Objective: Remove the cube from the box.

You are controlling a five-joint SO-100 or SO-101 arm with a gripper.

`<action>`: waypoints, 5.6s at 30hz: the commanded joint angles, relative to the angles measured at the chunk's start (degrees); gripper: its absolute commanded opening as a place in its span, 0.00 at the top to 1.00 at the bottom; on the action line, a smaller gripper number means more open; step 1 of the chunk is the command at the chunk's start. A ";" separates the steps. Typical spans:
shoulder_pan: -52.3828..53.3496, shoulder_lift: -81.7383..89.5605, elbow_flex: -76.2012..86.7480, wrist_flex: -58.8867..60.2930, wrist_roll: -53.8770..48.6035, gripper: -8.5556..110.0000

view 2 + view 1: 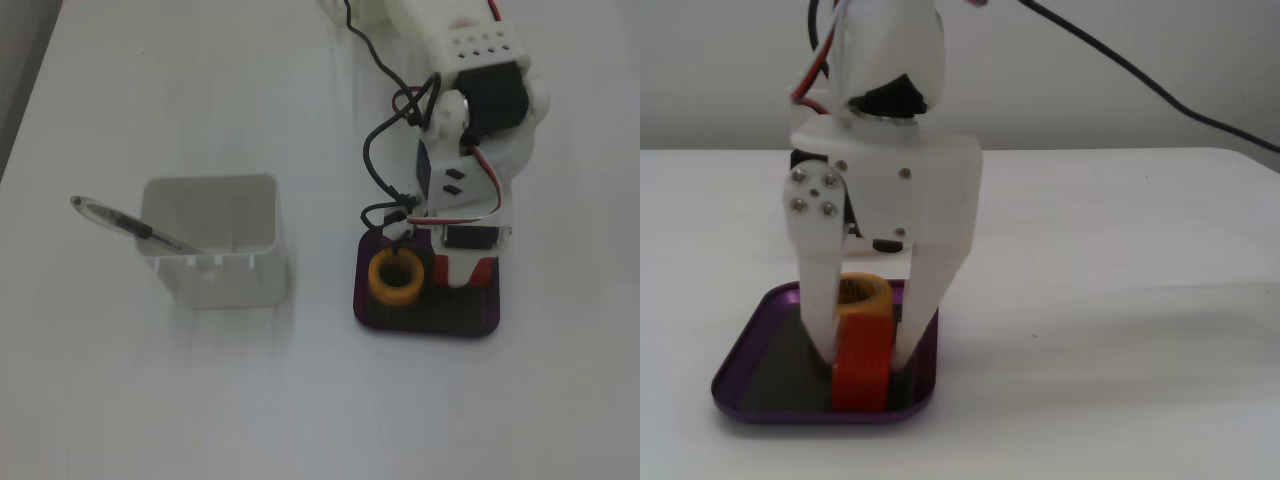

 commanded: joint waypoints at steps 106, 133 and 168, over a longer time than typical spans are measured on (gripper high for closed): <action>25.22 153.90 146.34 -12.04 -19.51 0.73; 16.61 153.90 146.25 -10.28 -14.50 0.93; 17.05 153.90 146.34 -10.37 -14.50 0.93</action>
